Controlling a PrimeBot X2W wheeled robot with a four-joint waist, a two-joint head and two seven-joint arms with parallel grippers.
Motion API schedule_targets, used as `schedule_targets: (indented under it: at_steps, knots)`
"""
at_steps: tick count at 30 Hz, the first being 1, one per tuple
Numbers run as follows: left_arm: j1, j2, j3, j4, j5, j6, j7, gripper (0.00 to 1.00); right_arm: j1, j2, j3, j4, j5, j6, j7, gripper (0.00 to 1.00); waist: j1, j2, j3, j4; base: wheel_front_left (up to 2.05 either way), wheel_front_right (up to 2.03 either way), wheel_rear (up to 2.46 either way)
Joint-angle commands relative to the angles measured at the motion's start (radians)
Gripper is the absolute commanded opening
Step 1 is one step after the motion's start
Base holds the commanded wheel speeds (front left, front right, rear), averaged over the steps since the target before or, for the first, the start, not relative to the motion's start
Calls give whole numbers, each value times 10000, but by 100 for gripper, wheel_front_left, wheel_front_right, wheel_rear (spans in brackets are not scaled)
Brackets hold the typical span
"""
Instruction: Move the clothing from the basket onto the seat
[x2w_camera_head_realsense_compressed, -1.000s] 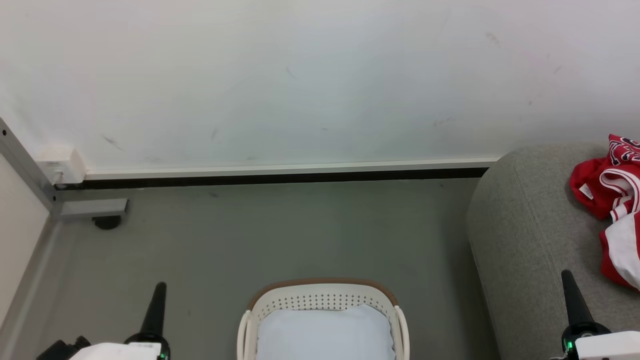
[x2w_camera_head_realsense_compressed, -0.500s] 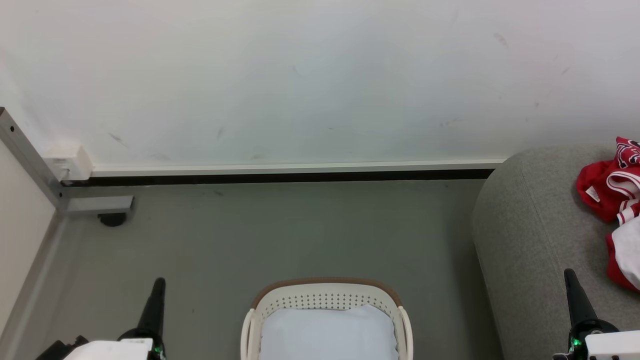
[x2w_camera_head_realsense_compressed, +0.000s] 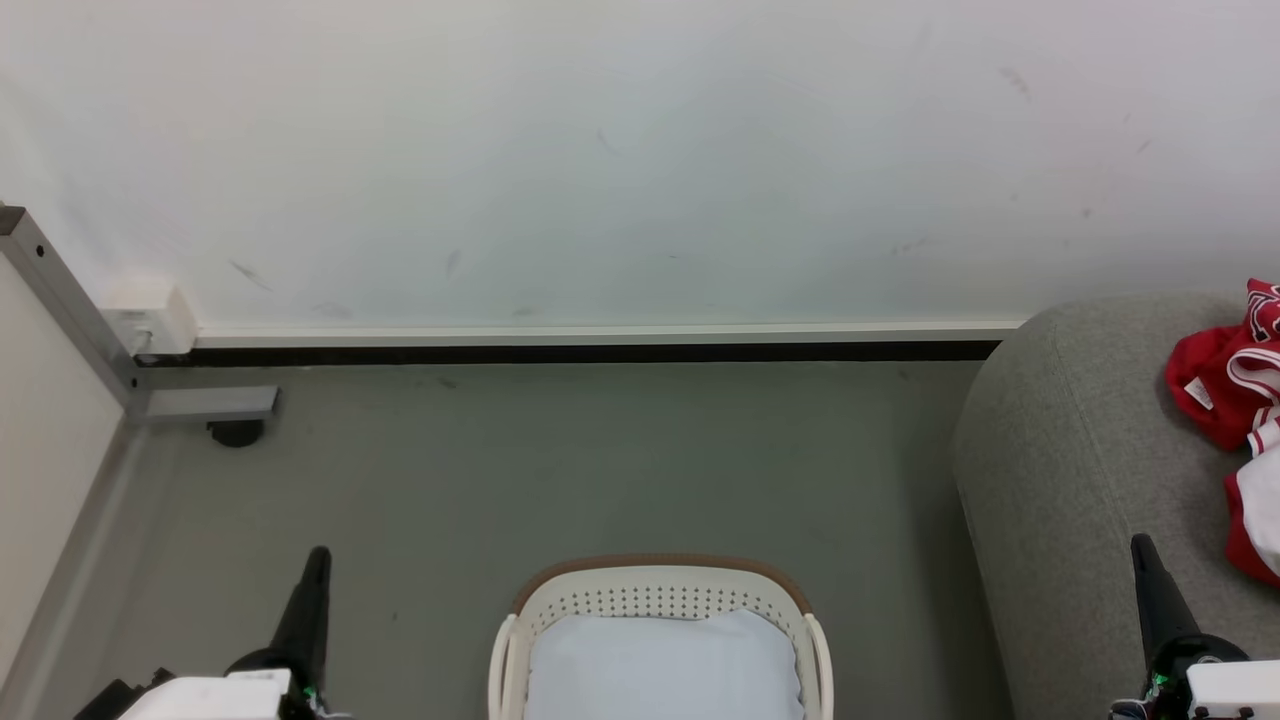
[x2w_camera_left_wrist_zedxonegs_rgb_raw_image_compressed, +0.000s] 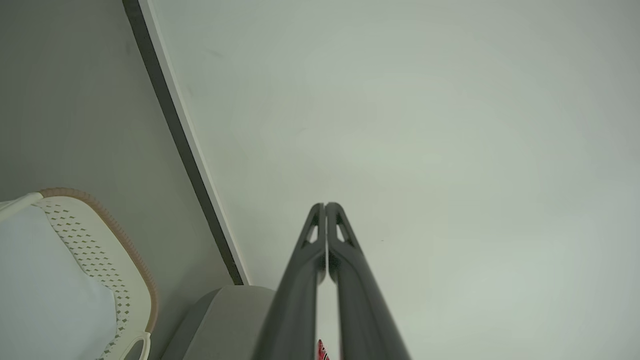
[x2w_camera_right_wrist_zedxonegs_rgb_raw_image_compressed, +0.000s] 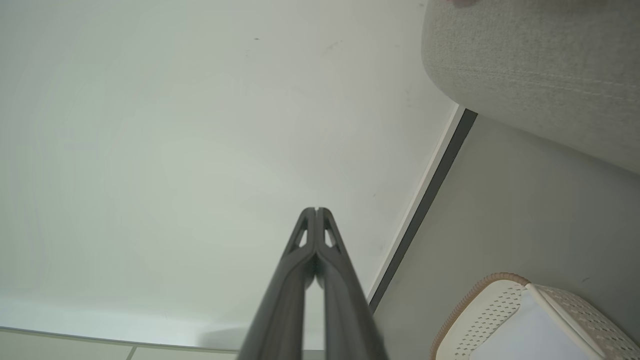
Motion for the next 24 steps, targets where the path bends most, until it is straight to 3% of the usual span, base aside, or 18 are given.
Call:
schedule_targets:
  at_steps: [1,16,24]
  knots:
    - [-117,94,49,-57,-207,-58,37,0,-122,-15,-90,-67,218,-18,75,0,0,0,0,11,0,0,0]
    - [-192,101,106,-64,-1218,-74,311,0,-151,101,-302,-54,1044,-21,341,0,0,0,7,163,0,0,0]
    - [-191,97,105,-62,-1240,-75,332,0,-151,112,-316,-51,1028,-21,373,0,0,0,8,172,0,0,0]
